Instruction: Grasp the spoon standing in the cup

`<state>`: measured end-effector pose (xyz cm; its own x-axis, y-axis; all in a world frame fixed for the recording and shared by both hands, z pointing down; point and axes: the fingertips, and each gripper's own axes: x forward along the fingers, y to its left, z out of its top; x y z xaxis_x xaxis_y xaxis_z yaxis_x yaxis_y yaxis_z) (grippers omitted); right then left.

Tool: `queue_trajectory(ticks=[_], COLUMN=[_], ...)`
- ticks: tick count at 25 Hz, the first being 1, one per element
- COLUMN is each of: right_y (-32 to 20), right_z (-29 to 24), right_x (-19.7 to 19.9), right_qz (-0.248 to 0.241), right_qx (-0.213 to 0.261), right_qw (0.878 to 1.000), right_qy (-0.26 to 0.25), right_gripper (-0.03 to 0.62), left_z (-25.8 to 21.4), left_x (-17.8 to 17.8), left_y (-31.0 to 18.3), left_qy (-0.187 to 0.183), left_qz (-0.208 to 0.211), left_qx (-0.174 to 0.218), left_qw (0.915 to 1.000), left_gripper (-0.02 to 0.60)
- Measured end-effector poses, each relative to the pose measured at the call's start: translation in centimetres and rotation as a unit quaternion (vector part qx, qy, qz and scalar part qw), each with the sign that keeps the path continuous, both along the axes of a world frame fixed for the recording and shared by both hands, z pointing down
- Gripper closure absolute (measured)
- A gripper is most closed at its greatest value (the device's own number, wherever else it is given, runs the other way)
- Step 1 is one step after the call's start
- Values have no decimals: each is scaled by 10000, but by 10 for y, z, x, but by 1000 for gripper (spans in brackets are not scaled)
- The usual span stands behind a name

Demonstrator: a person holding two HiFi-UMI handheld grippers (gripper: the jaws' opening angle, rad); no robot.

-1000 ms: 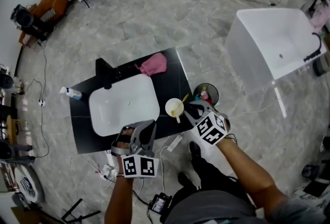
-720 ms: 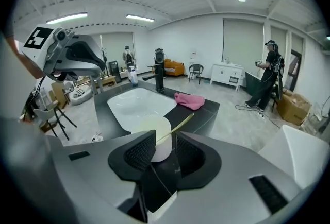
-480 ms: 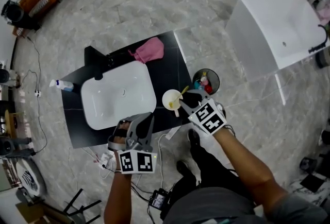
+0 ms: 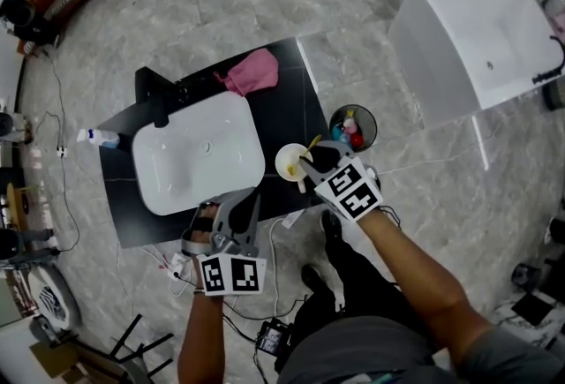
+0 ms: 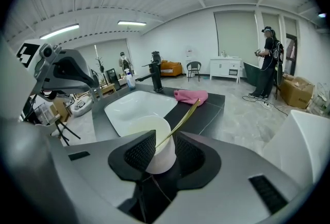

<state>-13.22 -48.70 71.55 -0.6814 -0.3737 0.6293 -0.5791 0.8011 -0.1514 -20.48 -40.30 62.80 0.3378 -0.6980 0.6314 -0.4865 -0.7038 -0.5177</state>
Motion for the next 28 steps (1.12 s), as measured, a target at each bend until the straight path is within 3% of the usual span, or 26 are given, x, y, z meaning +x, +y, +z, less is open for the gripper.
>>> queue_trajectory(ticks=[13,18,28], right_y=[-8,-10,4], right_z=[-3,-21,-61], right_x=[-4,-5,-10], right_qz=[110,132,-97], right_qx=[153,455,1055], right_qw=[9998,9989,9943], right_qy=[44,34,152], right_gripper=[522,559,560], left_z=[2,-7,-38], left_x=[-4,-6,-9], left_y=[8,11,24], left_qy=[-50,-58,-94], left_qz=[-52,-57,-58], left_qx=[-35,40,326], left_qw=[10000,10000,9994], left_gripper=[580,580,580])
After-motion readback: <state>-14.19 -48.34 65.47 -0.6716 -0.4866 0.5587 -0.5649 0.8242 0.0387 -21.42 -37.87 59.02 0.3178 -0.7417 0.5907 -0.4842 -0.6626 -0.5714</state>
